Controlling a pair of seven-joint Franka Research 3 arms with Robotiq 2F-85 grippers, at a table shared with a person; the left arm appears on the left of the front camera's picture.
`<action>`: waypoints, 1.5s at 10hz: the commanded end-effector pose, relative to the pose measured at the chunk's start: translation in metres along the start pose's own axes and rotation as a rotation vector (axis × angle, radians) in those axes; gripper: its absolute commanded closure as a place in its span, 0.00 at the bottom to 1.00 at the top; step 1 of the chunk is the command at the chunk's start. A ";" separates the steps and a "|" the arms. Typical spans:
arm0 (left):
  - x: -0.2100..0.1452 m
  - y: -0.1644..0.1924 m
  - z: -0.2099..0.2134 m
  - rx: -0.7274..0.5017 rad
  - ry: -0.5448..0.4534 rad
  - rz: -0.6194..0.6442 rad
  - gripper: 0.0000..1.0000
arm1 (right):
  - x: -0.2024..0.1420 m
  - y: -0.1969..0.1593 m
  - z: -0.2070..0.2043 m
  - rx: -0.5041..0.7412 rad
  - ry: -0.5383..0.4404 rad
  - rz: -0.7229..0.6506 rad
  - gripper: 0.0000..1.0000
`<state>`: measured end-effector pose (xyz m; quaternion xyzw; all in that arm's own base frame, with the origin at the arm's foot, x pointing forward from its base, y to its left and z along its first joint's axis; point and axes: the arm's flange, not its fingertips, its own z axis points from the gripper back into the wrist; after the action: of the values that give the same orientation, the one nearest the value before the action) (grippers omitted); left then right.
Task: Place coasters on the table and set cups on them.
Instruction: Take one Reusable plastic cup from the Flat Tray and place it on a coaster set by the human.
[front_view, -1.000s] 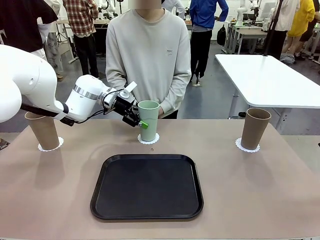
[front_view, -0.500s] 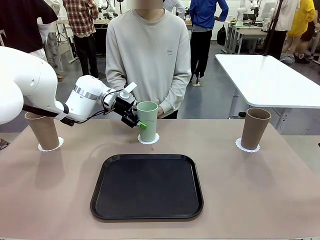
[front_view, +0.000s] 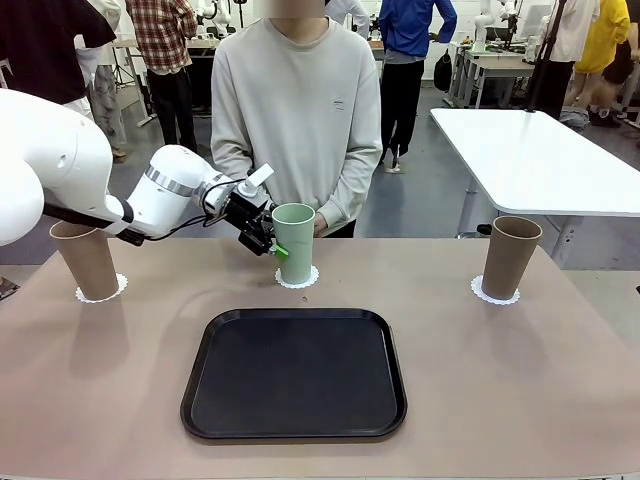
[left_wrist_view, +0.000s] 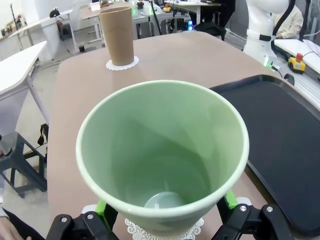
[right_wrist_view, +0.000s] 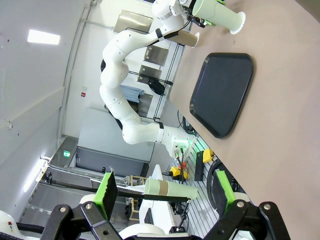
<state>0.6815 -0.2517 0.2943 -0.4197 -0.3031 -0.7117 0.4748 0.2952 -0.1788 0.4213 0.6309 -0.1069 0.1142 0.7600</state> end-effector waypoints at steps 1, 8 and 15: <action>0.002 -0.002 0.009 0.017 0.054 0.001 0.00 | -0.002 0.000 -0.001 0.008 0.000 0.004 0.00; -0.003 -0.008 0.012 -0.006 0.211 0.062 0.00 | -0.002 0.000 -0.001 0.008 0.000 0.004 0.00; 0.058 -0.075 0.062 0.271 0.657 0.358 0.00 | -0.002 0.000 -0.001 0.008 0.000 0.004 0.00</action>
<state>0.6639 -0.2050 0.3475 -0.2349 -0.1769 -0.7050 0.6454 0.2953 -0.1788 0.4211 0.6310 -0.1067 0.1140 0.7599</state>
